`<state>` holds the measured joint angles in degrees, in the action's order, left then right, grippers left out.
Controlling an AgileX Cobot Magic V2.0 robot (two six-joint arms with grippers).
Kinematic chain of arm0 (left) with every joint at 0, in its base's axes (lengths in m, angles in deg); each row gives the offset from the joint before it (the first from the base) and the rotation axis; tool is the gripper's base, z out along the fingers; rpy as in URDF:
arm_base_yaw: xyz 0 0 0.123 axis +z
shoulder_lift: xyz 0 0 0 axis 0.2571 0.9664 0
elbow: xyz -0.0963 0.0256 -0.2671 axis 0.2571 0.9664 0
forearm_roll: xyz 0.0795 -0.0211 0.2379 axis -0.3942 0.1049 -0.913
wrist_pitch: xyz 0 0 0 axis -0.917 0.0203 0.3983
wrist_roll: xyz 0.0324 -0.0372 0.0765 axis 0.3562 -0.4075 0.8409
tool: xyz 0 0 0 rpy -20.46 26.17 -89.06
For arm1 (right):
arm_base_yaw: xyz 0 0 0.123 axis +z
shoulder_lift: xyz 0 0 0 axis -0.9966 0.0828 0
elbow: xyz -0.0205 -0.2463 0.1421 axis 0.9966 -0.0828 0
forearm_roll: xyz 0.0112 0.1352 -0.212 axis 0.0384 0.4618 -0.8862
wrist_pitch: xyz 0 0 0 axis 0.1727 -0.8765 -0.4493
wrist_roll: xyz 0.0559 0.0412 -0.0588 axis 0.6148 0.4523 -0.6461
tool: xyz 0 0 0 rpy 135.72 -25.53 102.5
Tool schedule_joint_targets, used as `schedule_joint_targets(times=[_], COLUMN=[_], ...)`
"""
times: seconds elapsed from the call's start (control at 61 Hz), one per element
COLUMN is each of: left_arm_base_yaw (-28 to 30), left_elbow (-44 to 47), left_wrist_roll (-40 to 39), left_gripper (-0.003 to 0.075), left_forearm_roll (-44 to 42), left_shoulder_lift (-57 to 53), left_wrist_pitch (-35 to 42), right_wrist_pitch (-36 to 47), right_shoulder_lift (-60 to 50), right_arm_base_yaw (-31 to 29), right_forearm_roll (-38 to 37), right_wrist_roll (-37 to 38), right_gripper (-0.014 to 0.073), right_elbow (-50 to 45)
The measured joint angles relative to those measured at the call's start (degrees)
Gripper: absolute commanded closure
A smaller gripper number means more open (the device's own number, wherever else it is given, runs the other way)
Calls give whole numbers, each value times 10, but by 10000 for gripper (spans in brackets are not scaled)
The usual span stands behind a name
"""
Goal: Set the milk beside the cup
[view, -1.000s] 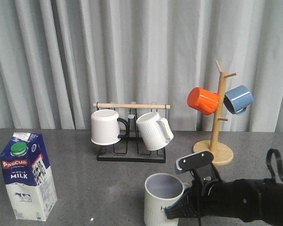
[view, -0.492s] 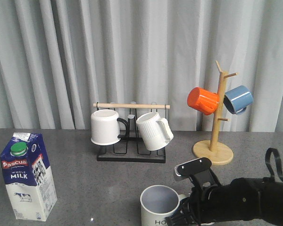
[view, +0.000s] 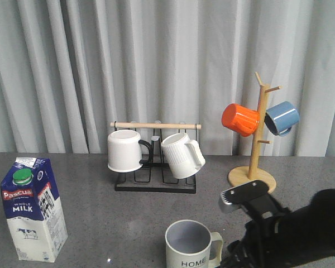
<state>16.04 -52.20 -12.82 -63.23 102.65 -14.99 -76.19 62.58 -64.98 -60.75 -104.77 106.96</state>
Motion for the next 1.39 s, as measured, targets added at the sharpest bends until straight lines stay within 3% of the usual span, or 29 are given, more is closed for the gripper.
schedule_joint_targets(times=[0.131, 0.279, 0.525, 0.672, 0.836, 0.951, 1.164, 1.393], left_arm_base_yaw=[0, 0, 0, 0, 0, 0, 0, 0], left_elbow=[0, 0, -1, -19, -115, -214, -434, -592], left_wrist_roll=[0, 0, 0, 0, 9, 28, 83, 101], left_gripper=[343, 343, 335, 269, 149, 104, 110, 135], left_forearm_roll=[0, 0, 0, -1, -1, -1, -5, -5], left_shoulder_lift=[0, 0, 6, 36, 101, 170, 331, 447], left_wrist_pitch=[-1, -2, -57, -86, -120, -176, -355, -388], right_wrist_pitch=[-52, -66, -39, -35, -32, -32, -32, -32], right_shoulder_lift=[-92, -210, -398, -468, -498, -502, -502, -502], right_arm_base_yaw=[0, 0, 0, 0, 0, 0, 0, 0], right_forearm_roll=[4, 26, 27, -2, -36, -56, -63, -63], right_wrist_roll=[-8, -28, -39, -33, -8, -1, 4, 11], right_gripper=[409, 605, 601, 599, 599, 599, 599, 599], right_elbow=[-23, -104, -269, -323, -344, -346, -347, -347])
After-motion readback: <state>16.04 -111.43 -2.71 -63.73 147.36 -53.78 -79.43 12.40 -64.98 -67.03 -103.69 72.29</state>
